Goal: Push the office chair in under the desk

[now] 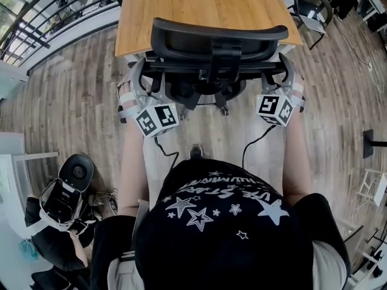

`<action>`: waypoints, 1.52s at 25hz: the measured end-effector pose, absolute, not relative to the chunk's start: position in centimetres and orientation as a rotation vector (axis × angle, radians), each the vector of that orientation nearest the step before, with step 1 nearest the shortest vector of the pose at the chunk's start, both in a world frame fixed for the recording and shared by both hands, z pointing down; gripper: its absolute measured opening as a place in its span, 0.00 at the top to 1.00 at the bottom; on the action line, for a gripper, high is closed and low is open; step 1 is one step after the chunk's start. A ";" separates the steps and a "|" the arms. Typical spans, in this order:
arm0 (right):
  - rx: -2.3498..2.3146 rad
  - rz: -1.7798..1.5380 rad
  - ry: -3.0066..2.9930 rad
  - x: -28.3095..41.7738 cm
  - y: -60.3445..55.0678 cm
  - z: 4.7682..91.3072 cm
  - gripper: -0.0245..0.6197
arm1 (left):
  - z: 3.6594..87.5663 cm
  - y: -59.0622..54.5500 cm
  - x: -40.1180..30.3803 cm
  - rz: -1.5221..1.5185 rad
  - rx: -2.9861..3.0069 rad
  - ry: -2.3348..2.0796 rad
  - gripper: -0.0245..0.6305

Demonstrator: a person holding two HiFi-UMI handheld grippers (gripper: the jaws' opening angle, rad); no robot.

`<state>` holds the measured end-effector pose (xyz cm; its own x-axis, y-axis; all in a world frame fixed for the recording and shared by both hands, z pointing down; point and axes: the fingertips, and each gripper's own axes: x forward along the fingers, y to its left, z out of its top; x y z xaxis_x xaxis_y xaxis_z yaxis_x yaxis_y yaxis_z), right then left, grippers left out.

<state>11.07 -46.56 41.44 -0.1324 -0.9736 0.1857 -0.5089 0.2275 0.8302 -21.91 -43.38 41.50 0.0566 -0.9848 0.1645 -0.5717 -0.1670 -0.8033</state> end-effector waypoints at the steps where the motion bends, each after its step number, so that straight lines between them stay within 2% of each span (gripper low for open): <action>1: 1.381 -0.785 -1.754 11.1 -46.9 41.4 0.50 | 41.6 -43.8 -21.9 -0.990 -1.794 1.545 0.55; 38: 1.406 -0.733 -1.702 9.1 -58.4 41.9 0.50 | 42.0 -55.2 -24.1 -0.974 -1.807 1.500 0.55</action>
